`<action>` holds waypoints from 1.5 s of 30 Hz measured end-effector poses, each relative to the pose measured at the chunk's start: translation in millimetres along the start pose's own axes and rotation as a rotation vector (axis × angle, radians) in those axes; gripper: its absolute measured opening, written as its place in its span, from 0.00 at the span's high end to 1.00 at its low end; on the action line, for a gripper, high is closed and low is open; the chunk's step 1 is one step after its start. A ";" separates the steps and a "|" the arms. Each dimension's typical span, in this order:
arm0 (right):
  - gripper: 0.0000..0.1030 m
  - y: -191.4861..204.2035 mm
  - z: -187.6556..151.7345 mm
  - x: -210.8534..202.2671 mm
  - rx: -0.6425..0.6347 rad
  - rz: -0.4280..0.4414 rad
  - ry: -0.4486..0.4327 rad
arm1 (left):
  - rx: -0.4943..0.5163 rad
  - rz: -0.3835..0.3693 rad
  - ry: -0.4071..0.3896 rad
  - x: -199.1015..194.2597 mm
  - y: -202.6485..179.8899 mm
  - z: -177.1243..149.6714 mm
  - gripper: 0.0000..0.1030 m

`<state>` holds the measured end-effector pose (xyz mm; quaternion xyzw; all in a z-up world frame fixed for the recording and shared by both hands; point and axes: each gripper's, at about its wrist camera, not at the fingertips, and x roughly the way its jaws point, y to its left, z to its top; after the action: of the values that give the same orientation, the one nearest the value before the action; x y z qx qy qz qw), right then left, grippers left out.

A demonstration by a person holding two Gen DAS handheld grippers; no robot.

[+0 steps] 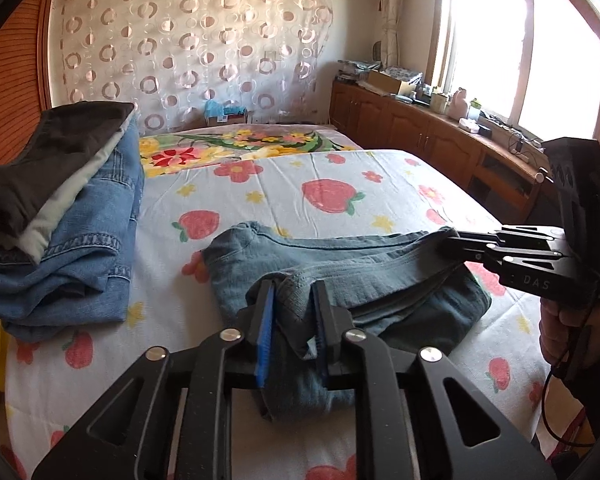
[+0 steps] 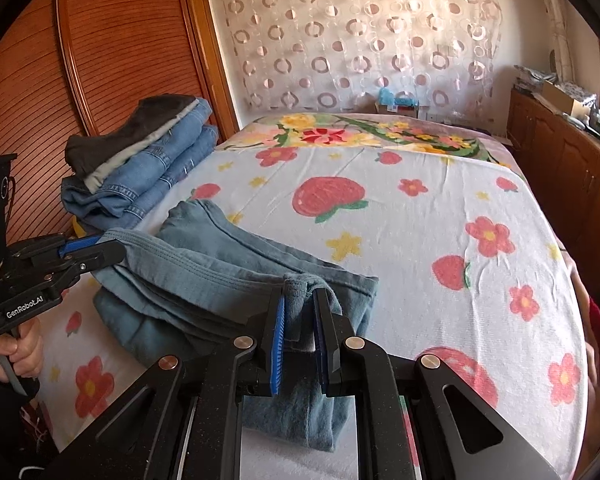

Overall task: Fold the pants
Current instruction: 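Lower the folded hem onto the shorts and open both grippers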

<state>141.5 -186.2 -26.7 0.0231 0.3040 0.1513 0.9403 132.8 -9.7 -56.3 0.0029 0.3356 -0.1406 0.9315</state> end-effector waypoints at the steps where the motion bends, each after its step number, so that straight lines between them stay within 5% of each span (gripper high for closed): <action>1: 0.87 0.4 0.1 -1.1 -0.003 -0.002 -0.001 | 0.004 0.007 -0.003 -1.3 -0.4 -0.9 0.73; 3: 0.87 -1.7 -0.2 -1.9 -0.009 -0.003 -0.003 | 0.009 0.012 -0.002 -3.4 0.2 -2.8 0.57; 9: 0.87 -4.3 -0.6 -1.2 -0.023 -0.004 -0.008 | -0.010 -0.030 0.034 -6.5 7.1 -12.6 0.32; 23: 0.61 -10.1 -16.2 -27.2 -0.087 -0.009 0.007 | -0.024 0.005 0.117 1.7 22.9 -27.7 0.32; 32: 0.58 -7.2 -28.7 -18.7 -0.152 -0.003 0.082 | -0.002 0.028 0.130 17.5 22.6 -14.6 0.32; 45: 0.58 -10.6 11.6 17.4 -0.173 -0.058 0.096 | -0.017 0.067 0.101 38.0 28.6 18.8 0.32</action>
<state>164.5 -190.5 -28.5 -0.0743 0.3353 0.1505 0.9271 180.0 6.0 -68.1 0.0135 0.3830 -0.1061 0.9175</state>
